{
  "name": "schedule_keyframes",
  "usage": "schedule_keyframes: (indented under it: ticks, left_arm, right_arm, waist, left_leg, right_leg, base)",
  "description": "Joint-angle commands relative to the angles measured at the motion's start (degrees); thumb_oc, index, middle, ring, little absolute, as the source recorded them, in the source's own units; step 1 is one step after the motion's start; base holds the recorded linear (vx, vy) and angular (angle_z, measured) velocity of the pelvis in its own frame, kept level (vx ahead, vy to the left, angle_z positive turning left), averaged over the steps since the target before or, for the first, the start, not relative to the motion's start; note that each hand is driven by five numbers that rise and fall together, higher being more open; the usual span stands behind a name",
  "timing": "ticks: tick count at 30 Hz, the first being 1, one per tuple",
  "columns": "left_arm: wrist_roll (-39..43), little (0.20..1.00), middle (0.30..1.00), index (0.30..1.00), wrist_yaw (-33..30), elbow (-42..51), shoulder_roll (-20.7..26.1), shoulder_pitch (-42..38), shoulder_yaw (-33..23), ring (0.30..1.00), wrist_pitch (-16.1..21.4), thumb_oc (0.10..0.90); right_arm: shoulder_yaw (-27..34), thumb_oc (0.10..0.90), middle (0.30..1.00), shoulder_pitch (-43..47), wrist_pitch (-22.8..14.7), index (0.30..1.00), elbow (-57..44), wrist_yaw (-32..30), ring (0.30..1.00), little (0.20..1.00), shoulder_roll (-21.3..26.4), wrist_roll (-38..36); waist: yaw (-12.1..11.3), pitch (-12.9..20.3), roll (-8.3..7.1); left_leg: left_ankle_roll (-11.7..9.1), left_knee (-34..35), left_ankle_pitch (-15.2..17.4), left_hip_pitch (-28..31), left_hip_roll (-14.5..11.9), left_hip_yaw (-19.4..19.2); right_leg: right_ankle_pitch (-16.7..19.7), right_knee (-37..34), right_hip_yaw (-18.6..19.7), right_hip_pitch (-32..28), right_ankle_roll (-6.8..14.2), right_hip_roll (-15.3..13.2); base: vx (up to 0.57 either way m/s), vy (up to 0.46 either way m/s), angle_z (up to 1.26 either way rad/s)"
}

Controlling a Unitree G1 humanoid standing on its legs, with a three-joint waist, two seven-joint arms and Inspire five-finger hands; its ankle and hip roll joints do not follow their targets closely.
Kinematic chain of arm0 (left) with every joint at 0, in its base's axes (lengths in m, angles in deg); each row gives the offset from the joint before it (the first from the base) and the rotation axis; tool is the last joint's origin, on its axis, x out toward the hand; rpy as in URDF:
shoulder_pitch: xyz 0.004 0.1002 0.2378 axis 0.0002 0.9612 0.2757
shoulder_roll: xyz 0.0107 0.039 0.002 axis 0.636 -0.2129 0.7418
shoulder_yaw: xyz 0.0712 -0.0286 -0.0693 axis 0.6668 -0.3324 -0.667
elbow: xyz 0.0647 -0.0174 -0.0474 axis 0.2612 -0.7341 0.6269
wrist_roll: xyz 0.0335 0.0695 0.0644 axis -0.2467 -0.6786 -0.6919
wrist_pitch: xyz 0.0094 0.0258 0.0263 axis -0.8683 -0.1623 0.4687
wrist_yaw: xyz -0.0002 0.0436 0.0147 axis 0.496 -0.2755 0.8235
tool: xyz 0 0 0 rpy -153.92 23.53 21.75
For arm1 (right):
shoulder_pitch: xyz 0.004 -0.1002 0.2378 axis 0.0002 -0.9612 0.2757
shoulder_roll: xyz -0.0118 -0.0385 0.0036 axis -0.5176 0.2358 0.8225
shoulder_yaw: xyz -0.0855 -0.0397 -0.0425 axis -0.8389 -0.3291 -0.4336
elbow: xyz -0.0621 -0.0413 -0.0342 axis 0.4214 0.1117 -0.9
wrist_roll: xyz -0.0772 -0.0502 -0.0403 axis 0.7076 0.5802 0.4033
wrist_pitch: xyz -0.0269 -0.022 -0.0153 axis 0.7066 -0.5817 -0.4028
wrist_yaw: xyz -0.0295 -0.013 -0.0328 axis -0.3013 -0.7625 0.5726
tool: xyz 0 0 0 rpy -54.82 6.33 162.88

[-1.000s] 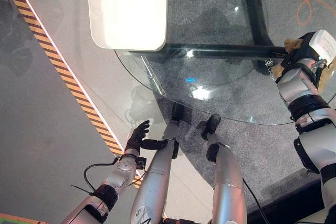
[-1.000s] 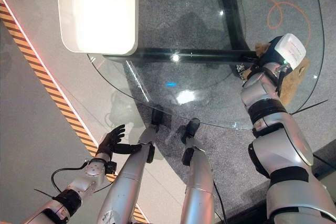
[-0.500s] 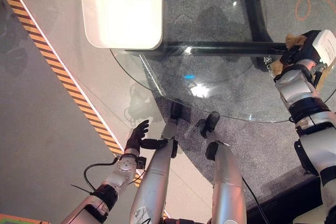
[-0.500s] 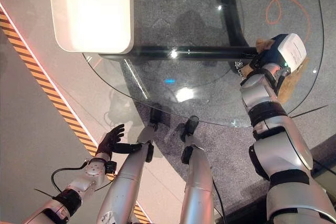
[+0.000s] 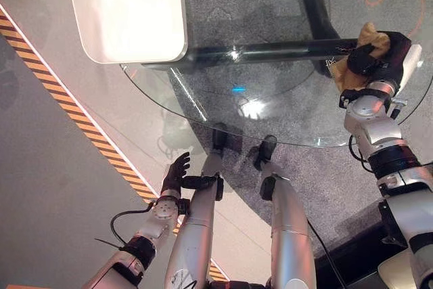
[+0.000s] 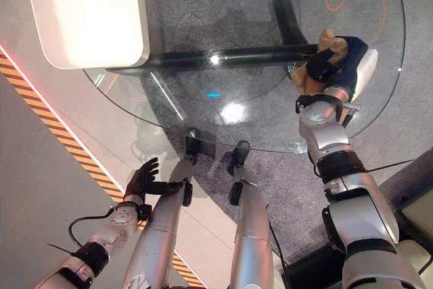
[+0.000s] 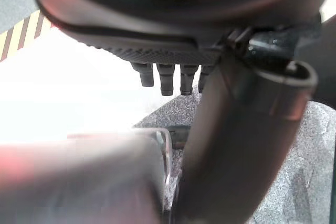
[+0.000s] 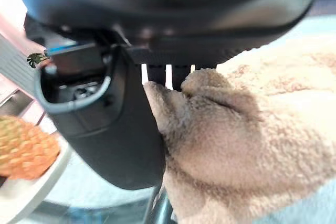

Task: Wipe the table with a cloth and put it in the basket.

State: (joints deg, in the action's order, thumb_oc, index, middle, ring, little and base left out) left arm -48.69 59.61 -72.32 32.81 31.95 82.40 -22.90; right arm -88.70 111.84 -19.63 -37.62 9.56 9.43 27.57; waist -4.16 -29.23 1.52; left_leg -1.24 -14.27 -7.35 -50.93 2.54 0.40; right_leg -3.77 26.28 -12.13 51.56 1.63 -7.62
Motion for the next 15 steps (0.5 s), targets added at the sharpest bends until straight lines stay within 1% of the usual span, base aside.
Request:
schedule_keyframes:
  ticks: [1,2,3,5,6,12,15]
  left_arm:
    - [-0.74,0.900,0.900,0.900,-0.65,1.13,-1.89,4.36,1.66,0.900,-0.59,0.800]
    - [-0.76,0.900,0.900,0.900,-0.60,1.12,-2.05,4.34,1.73,0.900,-0.67,0.800]
    - [-0.79,0.900,0.900,0.900,-0.58,1.17,-2.03,3.23,1.35,0.900,-0.75,0.800]
    - [-1.04,0.900,0.900,0.900,-0.12,1.00,-2.11,3.24,1.42,0.900,-0.89,0.800]
    - [-1.08,0.900,0.900,0.900,-0.06,0.99,-2.22,4.34,1.87,0.900,-0.97,0.800]
    - [-1.22,0.900,0.900,0.900,0.15,1.50,-2.31,4.79,2.89,0.900,-1.29,0.800]
    - [-1.50,0.900,0.900,0.900,0.06,2.15,-2.33,5.06,3.17,0.900,-1.57,0.800]
  right_arm:
    - [-5.43,0.100,0.300,0.38,-5.06,0.300,-11.31,11.12,0.300,0.200,-9.80,-0.52]
    - [-5.93,0.100,0.300,0.91,-4.98,0.300,-11.77,11.50,0.300,0.200,-10.44,0.30]
    - [-6.01,0.100,0.300,2.28,-4.96,0.300,-12.00,11.71,0.300,0.200,-10.44,0.62]
    - [-6.90,0.100,0.300,3.74,-4.42,0.300,-12.16,11.73,0.300,0.200,-11.43,1.50]
    - [-7.27,0.100,0.300,2.90,-4.37,0.300,-12.08,11.74,0.300,0.200,-11.95,1.71]
    - [-9.36,0.100,0.300,5.97,-3.60,0.300,-11.92,11.88,0.300,0.200,-13.91,2.11]
    - [-10.18,0.100,0.300,6.87,-2.56,0.300,-12.16,13.27,0.300,0.200,-15.02,2.91]
  waist:
    - [-3.12,-0.57,3.27]
    - [-3.36,-0.57,3.44]
    - [-3.27,-0.57,3.42]
    - [-3.84,-0.57,3.66]
    - [-4.18,-0.57,3.80]
    - [-5.67,-0.57,4.18]
    - [-6.34,-0.57,4.33]
  left_leg:
    - [2.29,-6.59,10.36,2.40,2.63,-1.88]
    - [2.31,-6.61,10.33,2.39,2.72,-1.83]
    - [2.53,-6.34,8.48,0.33,2.88,-1.97]
    - [2.46,-6.65,8.46,0.27,3.06,-1.79]
    - [2.23,-7.05,10.32,2.31,2.96,-1.59]
    - [2.14,-7.55,10.37,2.01,3.24,-0.93]
    - [2.19,-7.83,10.35,1.65,3.44,-0.67]
  right_leg:
    - [4.63,-4.69,2.47,-1.49,4.96,0.48]
    - [4.56,-4.59,2.38,-1.49,4.95,0.34]
    - [6.31,-5.33,1.81,0.21,4.45,0.08]
    - [6.24,-5.18,1.43,0.04,4.47,-0.26]
    - [4.46,-4.31,1.91,-1.67,4.97,-0.16]
    - [4.41,-4.16,0.96,-2.01,5.16,-0.97]
    - [4.38,-3.86,0.58,-1.86,5.30,-1.31]
  base:
    - [0.07,0.051,0.01]
    - [-0.05,0.037,0.02]
    - [-0.04,0.038,0.02]
    - [0.02,0.024,0.00]
    - [0.07,0.022,0.02]
    - [0.02,0.015,0.02]
    - [0.02,0.025,0.12]
